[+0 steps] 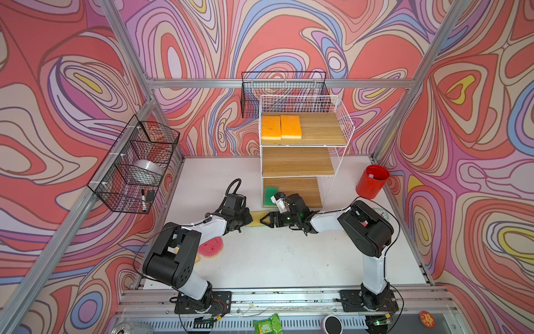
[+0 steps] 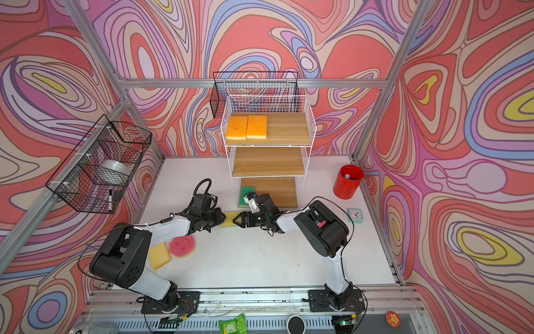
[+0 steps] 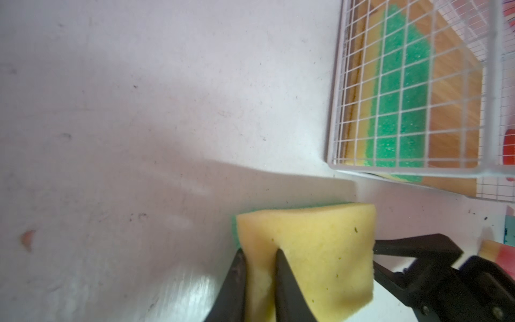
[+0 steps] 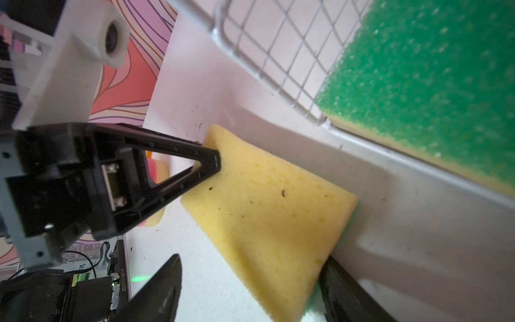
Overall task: Arrange cleaning sponges on a shelf
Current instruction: Turn over the cleaning sponge at the center of the table.
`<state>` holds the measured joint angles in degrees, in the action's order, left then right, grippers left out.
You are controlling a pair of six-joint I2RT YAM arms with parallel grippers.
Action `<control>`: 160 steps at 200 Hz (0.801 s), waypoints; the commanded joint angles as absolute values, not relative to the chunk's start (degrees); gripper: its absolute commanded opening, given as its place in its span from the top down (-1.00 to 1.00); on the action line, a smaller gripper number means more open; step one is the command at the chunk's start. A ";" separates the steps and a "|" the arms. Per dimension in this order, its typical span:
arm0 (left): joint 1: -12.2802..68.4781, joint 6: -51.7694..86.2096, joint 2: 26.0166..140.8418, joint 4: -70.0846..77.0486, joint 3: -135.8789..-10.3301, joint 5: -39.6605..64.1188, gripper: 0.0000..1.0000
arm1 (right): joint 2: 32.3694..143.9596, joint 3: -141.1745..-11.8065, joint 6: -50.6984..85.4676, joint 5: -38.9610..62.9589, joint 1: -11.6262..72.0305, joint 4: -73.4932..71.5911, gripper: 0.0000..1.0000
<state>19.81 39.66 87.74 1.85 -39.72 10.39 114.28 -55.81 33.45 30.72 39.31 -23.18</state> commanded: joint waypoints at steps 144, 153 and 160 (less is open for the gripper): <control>27.40 32.21 63.85 -32.08 -48.41 -11.86 1.00 | 100.11 -46.35 31.99 28.78 39.88 -21.11 -0.78; 29.34 31.47 64.28 -34.83 -50.37 -15.14 1.00 | 98.18 -45.28 31.75 28.04 39.69 -20.20 -0.78; 31.23 30.97 64.72 -36.89 -51.51 -18.36 1.00 | 96.80 -44.51 31.73 27.11 39.43 -19.07 -0.79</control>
<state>26.85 34.24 64.29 -25.23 -47.07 -6.20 101.60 -47.05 32.62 29.52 39.83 -21.89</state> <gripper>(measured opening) 0.047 0.889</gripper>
